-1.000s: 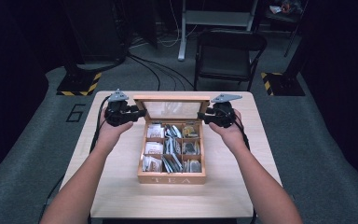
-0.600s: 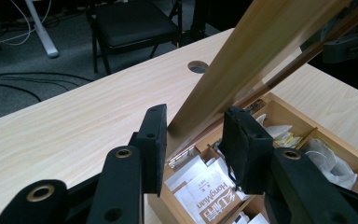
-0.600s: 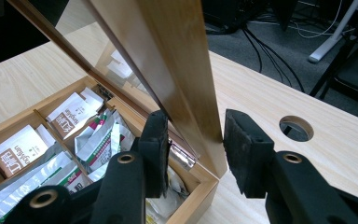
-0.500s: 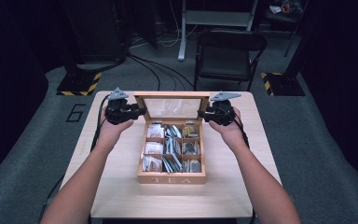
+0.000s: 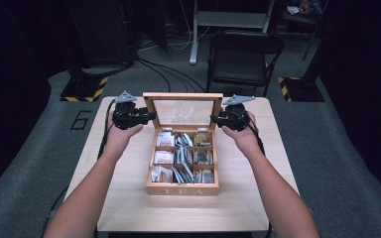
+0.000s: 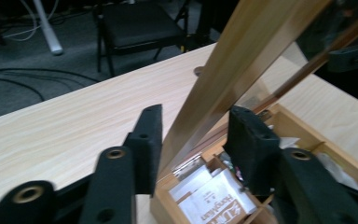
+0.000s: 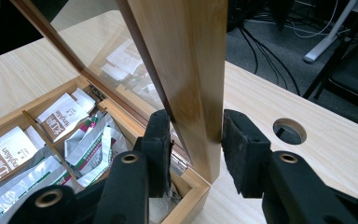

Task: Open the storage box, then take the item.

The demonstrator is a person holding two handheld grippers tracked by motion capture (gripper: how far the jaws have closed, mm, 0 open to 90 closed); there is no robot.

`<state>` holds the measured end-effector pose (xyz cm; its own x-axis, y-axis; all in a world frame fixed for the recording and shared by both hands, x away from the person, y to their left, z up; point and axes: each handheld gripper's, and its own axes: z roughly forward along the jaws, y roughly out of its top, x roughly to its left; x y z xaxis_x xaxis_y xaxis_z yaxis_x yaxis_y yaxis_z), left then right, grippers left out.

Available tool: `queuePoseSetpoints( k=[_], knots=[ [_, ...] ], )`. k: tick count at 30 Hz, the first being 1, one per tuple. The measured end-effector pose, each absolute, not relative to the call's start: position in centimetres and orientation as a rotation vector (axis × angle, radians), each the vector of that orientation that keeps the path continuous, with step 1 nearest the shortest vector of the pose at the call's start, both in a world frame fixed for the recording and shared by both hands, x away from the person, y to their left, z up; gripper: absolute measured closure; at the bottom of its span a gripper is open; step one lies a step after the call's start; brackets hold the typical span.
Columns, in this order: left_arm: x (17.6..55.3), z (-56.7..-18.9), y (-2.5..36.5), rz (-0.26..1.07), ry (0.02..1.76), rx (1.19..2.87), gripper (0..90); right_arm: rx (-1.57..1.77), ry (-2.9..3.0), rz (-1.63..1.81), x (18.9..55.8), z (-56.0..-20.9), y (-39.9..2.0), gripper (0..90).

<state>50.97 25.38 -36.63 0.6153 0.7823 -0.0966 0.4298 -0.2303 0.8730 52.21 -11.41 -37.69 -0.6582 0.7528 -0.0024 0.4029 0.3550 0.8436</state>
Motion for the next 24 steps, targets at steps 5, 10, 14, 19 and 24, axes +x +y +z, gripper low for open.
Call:
queuePoseSetpoints(
  k=[5, 10, 14, 19, 24],
  knots=[
    [50.7, -36.8, 25.9, 0.448, 0.985, 1.853, 51.5, 1.016, 2.242, 1.209, 52.4, -37.5, -11.3, 63.0],
    [50.2, -37.2, 26.7, 0.43, 1.008, 1.836, 50.4, 1.033, 2.229, 1.21, 53.0, -37.4, -11.2, 63.7],
    [49.7, -37.5, 26.9, 0.419, 1.022, 1.828, 50.5, 1.035, 2.225, 1.216, 53.3, -37.4, -11.2, 64.2],
    [49.1, -37.5, 27.1, 0.421, 1.021, 1.839, 50.6, 1.035, 2.235, 1.203, 53.7, -37.2, -11.1, 64.7],
    [48.1, -37.6, 27.6, 0.414, 1.015, 1.836, 50.6, 1.034, 2.246, 1.181, 54.1, -37.0, -11.0, 65.3]
  ],
)
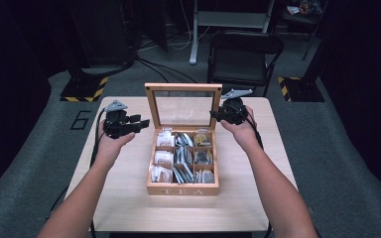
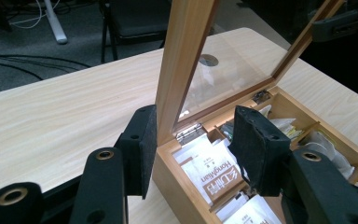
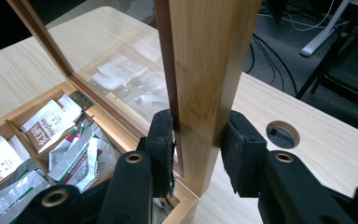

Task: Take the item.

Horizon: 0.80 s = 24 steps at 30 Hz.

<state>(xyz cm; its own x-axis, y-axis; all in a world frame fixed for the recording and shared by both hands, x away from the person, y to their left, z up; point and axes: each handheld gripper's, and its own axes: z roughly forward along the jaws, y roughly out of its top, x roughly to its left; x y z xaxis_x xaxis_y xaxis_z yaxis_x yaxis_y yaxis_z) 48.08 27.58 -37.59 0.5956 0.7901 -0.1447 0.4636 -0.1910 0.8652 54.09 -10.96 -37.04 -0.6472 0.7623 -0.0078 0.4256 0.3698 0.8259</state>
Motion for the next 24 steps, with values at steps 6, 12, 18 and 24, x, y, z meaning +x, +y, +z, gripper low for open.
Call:
queuePoseSetpoints(
  k=[6, 12, 18, 24],
  knots=[
    [46.7, -38.2, 28.1, 0.404, 1.017, 1.833, 50.6, 1.048, 2.241, 1.198, 54.4, -37.1, -11.0, 65.7],
    [44.8, -39.4, 28.3, 0.387, 1.049, 1.839, 50.7, 1.056, 2.246, 1.193, 54.7, -37.1, -11.0, 65.9],
    [42.7, -40.8, 28.8, 0.349, 1.059, 1.822, 50.7, 1.073, 2.248, 1.191, 55.0, -37.0, -11.0, 65.9],
    [41.5, -41.4, 29.0, 0.367, 1.047, 1.815, 50.7, 1.104, 2.243, 1.206, 55.7, -37.1, -11.0, 65.7]
  ],
)
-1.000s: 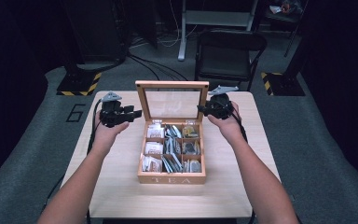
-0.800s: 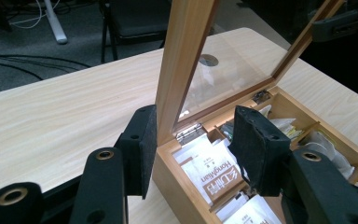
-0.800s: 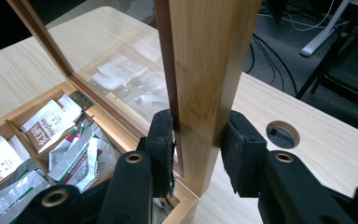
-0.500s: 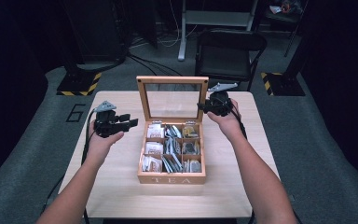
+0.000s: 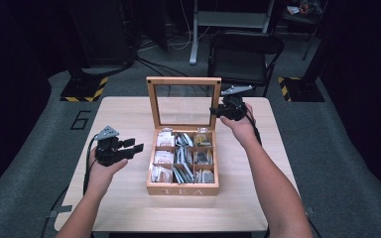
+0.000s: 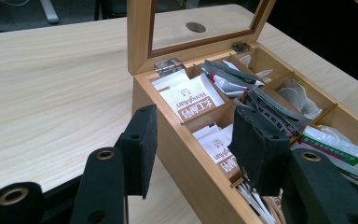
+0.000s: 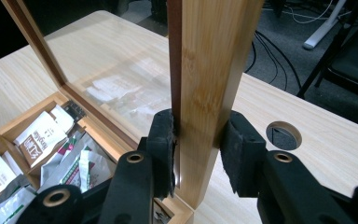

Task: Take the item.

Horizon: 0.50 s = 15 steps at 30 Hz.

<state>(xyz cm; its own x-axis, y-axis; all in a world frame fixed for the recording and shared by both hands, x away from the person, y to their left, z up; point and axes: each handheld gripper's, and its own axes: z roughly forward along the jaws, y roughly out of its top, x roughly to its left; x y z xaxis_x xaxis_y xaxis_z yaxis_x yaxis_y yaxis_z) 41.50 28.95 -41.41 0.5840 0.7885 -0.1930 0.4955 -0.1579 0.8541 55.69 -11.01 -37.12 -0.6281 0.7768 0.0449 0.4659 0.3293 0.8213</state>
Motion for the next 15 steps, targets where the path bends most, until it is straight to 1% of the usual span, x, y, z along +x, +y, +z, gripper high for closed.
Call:
queuePoseSetpoints(
  k=[7, 15],
  knots=[
    [40.8, -42.0, 28.8, 0.37, 1.04, 1.803, 50.8, 1.131, 2.238, 1.227, 56.5, -37.3, -11.1, 65.6],
    [40.3, -43.0, 29.0, 0.368, 1.053, 1.855, 50.8, 1.181, 2.214, 1.234, 57.1, -37.6, -11.0, 65.1]
  ],
)
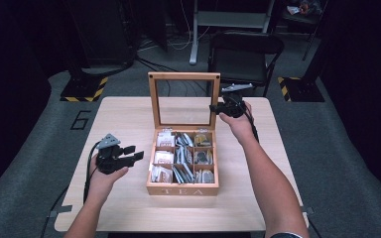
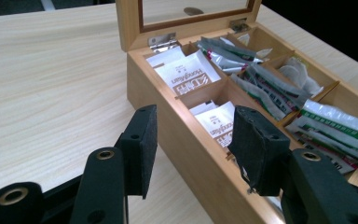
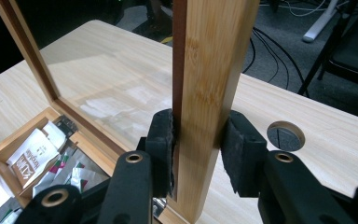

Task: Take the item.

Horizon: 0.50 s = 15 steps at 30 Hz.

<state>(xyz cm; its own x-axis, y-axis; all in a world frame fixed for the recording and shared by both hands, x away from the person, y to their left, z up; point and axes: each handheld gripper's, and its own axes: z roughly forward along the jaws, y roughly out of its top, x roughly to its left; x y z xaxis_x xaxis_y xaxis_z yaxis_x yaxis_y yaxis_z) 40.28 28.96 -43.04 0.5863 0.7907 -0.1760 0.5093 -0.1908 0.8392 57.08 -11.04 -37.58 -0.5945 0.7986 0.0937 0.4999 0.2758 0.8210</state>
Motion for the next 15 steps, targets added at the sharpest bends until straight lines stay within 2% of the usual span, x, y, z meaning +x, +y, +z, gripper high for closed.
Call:
queuePoseSetpoints(
  k=[15],
  knots=[
    [39.8, -43.8, 29.4, 0.344, 1.072, 1.848, 50.7, 1.27, 2.207, 1.201, 58.6, -37.9, -10.6, 63.5]
  ],
)
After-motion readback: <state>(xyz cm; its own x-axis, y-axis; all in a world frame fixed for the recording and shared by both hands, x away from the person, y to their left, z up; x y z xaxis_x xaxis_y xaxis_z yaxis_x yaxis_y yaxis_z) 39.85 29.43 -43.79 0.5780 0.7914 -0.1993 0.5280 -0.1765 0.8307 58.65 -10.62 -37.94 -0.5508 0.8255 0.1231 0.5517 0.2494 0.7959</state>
